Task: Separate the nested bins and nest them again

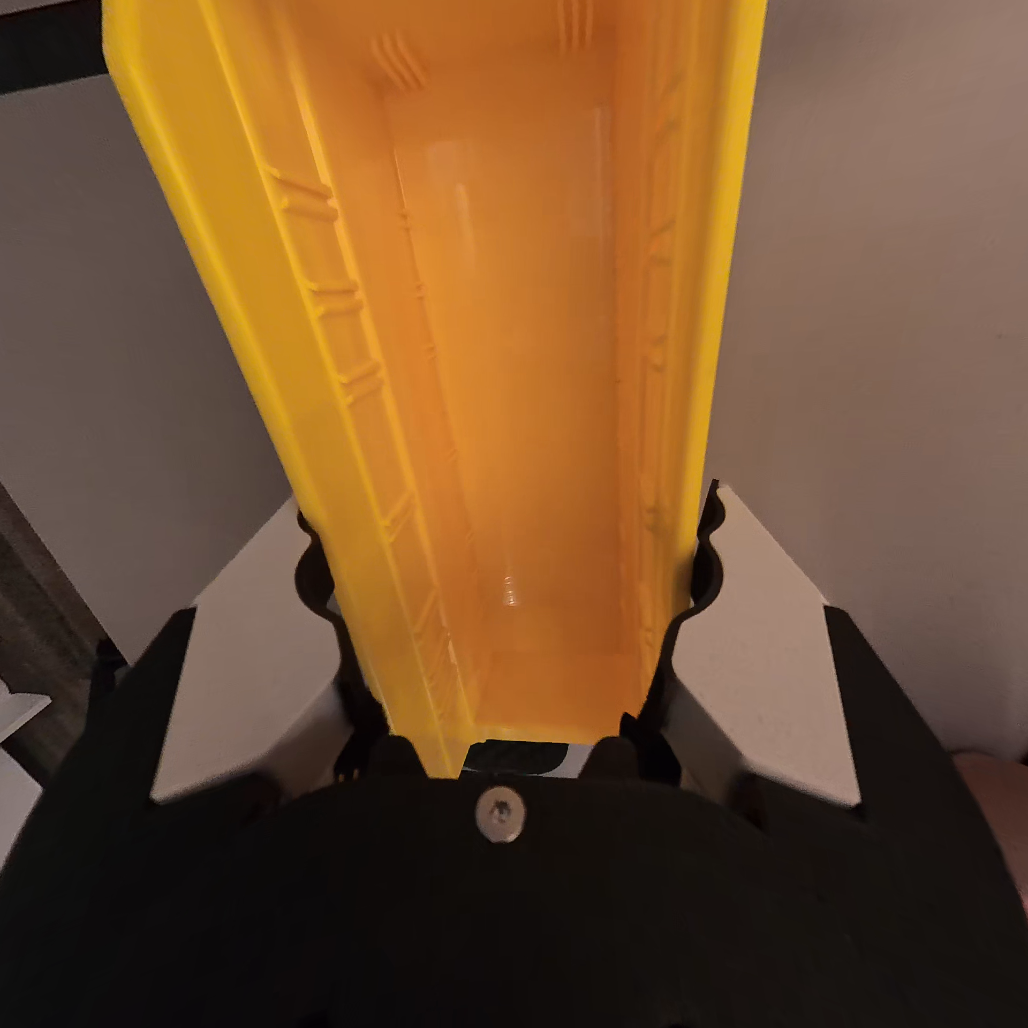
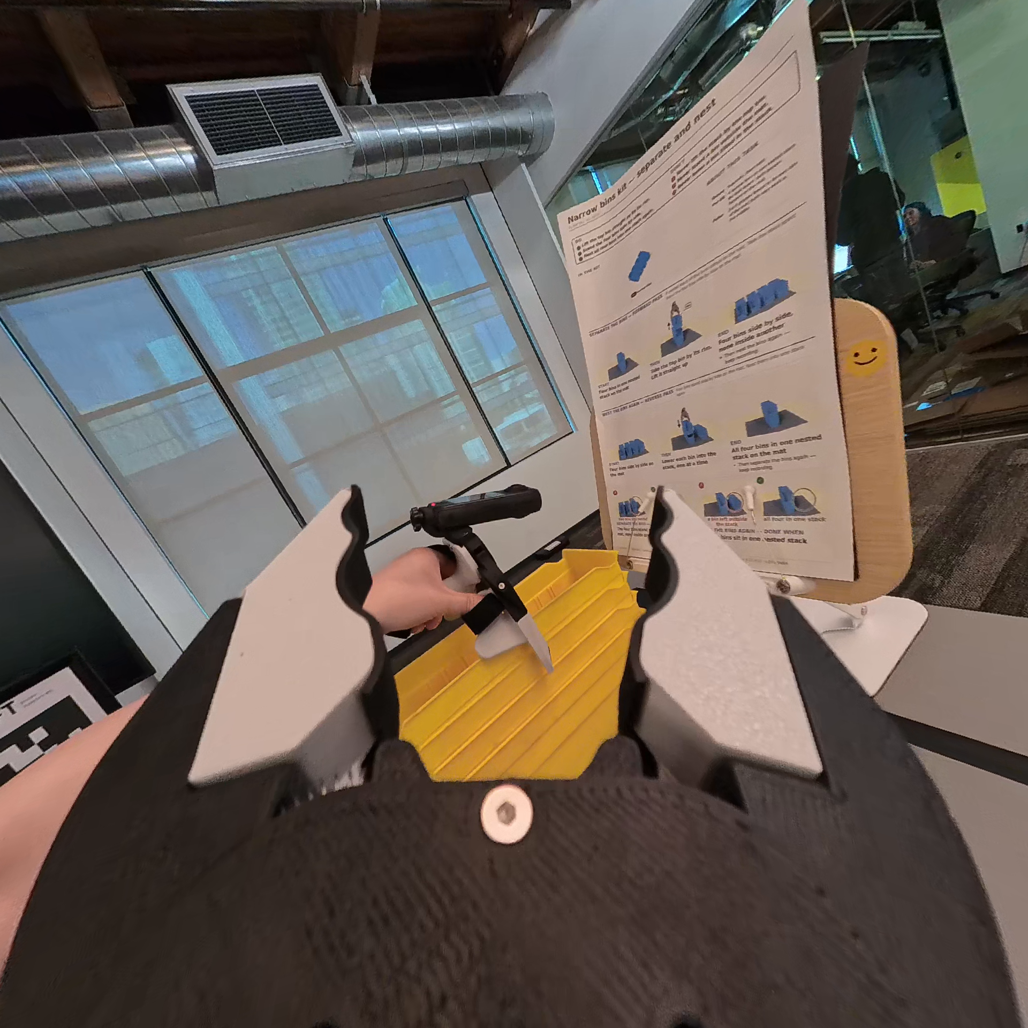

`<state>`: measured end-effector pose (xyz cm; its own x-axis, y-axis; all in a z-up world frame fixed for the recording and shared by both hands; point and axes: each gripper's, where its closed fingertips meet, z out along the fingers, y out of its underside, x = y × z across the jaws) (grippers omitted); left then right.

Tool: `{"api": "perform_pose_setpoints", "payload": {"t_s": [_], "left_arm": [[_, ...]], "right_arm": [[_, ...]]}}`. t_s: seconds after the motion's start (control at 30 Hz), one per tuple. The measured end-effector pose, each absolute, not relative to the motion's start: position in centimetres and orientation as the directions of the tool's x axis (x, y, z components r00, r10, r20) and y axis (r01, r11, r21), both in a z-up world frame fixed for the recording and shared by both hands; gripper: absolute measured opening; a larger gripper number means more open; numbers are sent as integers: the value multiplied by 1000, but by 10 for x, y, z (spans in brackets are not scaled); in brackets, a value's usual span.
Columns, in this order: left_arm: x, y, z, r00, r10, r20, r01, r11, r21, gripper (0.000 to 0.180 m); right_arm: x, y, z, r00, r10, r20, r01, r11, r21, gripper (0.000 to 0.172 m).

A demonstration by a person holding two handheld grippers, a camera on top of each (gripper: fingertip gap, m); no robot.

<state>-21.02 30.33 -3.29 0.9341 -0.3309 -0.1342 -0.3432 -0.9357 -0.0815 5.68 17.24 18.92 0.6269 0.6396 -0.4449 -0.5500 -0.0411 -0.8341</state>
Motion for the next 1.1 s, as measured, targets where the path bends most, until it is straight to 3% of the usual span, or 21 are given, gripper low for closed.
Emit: {"api": "perform_pose_setpoints", "payload": {"t_s": [0.2,0.33,0.77,0.87,1.1], "left_arm": [[-209,303,-30,936,-331,-118,-341,-936,-83,131],[-202,304,-19,950,-309,-37,-311,-944,-113,119],[-205,300,-8,933,-351,-85,-358,-928,-100,126],[-203,303,28,911,-387,-140,-409,-893,-189,124],[-185,264,140,819,-488,-300,-554,-542,-632,114]], "right_arm": [[55,173,189,626,640,-446,-549,-45,-835,101],[55,174,188,627,637,-448,-548,-48,-835,101],[57,176,186,624,635,-455,-552,-54,-832,101],[54,176,186,621,640,-453,-548,-59,-834,101],[65,175,187,684,600,-414,-513,-7,-858,101]]}}
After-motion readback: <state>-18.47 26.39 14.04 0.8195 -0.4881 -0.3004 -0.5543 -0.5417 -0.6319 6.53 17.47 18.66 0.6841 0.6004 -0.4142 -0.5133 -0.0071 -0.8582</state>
